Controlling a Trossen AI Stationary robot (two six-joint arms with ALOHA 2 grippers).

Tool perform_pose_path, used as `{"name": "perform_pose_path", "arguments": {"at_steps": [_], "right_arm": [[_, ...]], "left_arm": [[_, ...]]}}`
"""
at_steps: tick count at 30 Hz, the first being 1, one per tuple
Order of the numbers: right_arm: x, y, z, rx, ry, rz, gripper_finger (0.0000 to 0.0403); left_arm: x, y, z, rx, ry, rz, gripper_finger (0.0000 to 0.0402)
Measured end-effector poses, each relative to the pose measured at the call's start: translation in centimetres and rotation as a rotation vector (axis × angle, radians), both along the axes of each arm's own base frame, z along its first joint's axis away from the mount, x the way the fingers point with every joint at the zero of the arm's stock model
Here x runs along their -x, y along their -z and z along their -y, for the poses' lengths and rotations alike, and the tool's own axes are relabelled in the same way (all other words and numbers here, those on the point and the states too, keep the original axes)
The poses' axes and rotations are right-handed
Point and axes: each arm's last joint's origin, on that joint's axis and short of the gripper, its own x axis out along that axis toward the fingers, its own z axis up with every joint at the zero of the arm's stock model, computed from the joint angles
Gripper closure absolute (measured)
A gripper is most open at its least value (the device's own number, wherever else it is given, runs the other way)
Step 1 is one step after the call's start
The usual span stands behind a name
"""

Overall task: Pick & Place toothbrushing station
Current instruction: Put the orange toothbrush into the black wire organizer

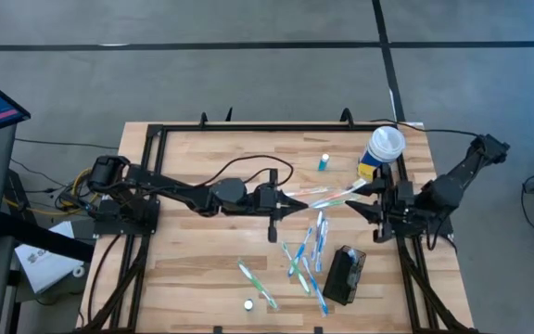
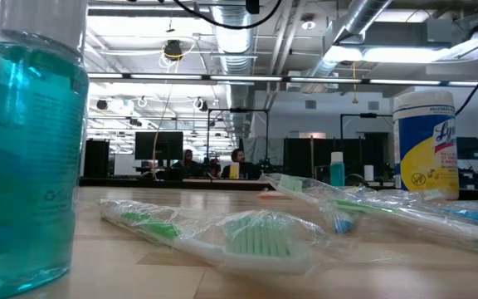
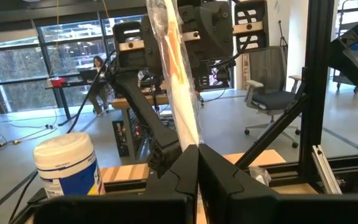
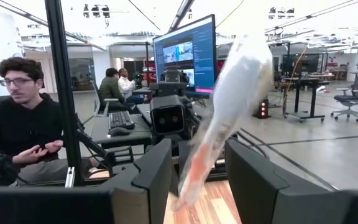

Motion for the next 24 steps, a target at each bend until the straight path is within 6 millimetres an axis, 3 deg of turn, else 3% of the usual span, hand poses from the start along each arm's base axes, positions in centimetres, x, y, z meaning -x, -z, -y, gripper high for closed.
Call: {"name": "perform_pose_path", "arguments": {"at_steps": [11, 24], "right_arm": [[-0.3, 0.0, 0.3, 0.005, 0.019, 0.007, 0.0275], [-0.5, 0.1, 0.2, 0.028, 0.016, -0.002, 0.0393]], "left_arm": [[-0.8, 1.3, 0.1, 0.000, 0.007, 0.002, 0.0401], [-0.8, 1.1, 0.1, 0.002, 0.007, 0.020, 0.0401]]}}
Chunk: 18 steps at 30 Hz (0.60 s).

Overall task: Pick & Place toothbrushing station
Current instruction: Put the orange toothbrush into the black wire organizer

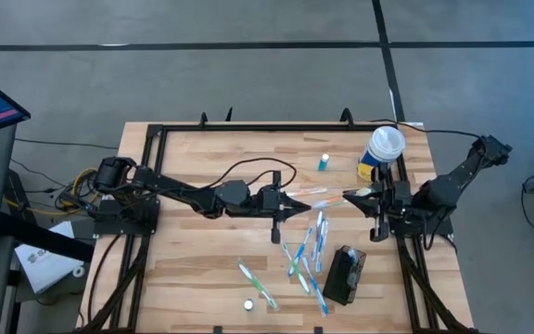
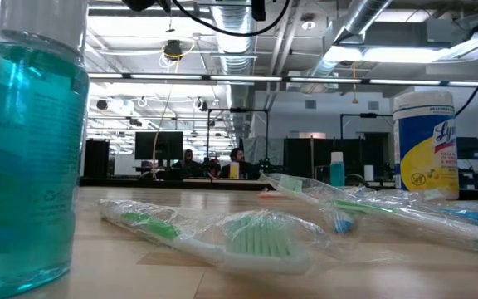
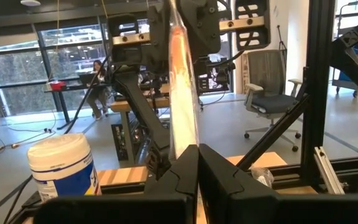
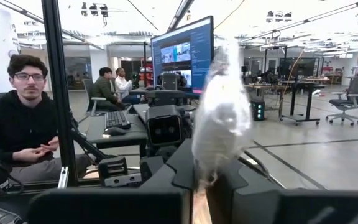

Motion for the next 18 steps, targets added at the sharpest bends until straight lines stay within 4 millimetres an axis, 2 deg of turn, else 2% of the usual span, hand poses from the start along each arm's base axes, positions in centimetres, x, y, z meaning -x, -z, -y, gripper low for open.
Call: {"name": "perform_pose_path", "arguments": {"at_steps": [10, 18], "right_arm": [[0.25, 0.04, -0.38, 0.023, -0.019, -0.008, 0.0398], [0.52, 0.71, -0.16, 0.013, 0.004, -0.073, 0.0400]], "left_arm": [[0.00, 0.02, -0.02, 0.014, -0.006, -0.002, 0.0393], [-0.03, 0.06, -0.17, 0.048, -0.009, -0.007, 0.0367]]}}
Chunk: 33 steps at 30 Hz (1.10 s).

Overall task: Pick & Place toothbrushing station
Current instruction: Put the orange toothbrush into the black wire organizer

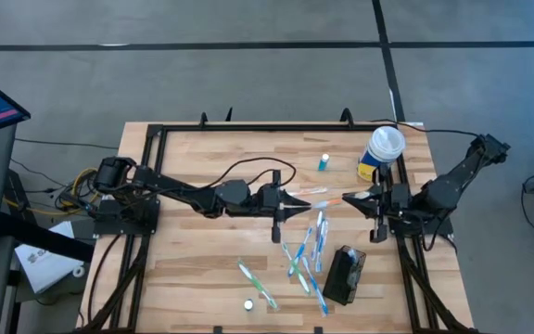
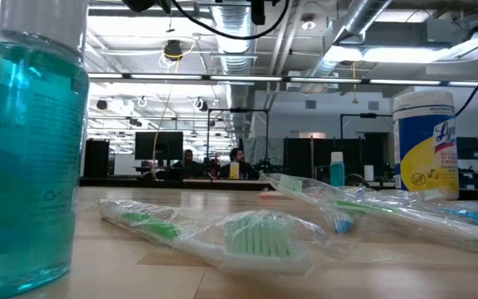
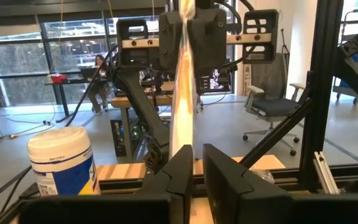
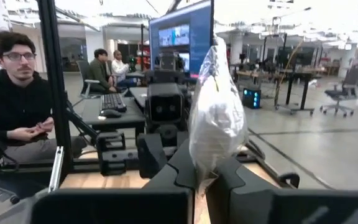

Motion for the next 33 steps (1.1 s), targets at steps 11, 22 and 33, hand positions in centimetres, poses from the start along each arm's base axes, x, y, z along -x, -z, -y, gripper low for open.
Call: {"name": "perform_pose_path", "arguments": {"at_steps": [11, 22, 33], "right_arm": [[2.1, 0.8, -0.2, -0.076, -0.054, -0.078, 0.0402], [4.7, 2.1, -0.9, -0.150, -0.143, -0.177, 0.0402], [6.1, 3.4, -1.5, -0.163, -0.206, -0.262, 0.0402]], "left_arm": [[0.1, 0.2, 0.1, -0.002, 0.000, -0.007, 0.0347], [0.5, 1.6, 0.1, -0.002, 0.000, -0.049, 0.0352], [0.5, 1.7, 0.1, -0.002, 0.001, -0.052, 0.0353]]}}
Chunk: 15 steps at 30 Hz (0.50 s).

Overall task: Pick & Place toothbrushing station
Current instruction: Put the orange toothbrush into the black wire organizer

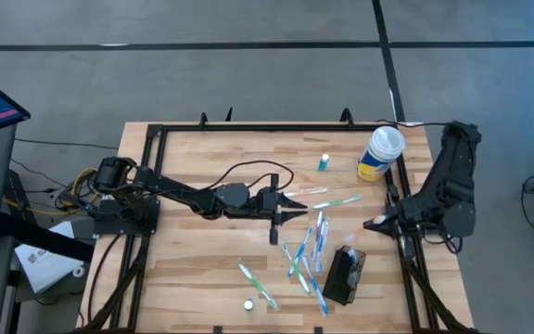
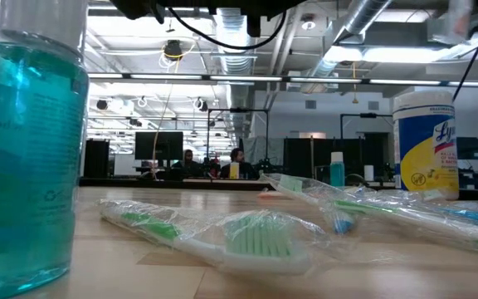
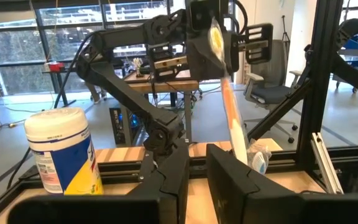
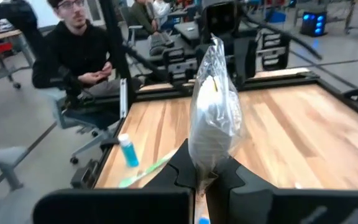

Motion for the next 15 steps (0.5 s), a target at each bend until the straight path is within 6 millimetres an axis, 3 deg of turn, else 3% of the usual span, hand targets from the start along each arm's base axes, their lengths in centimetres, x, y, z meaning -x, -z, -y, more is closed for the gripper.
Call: {"name": "perform_pose_path", "arguments": {"at_steps": [15], "right_arm": [[1.6, -0.4, 0.2, -0.058, -0.014, -0.145, 0.0402]], "left_arm": [[0.0, 0.0, 0.0, 0.000, 0.003, 0.000, 0.0353]]}}
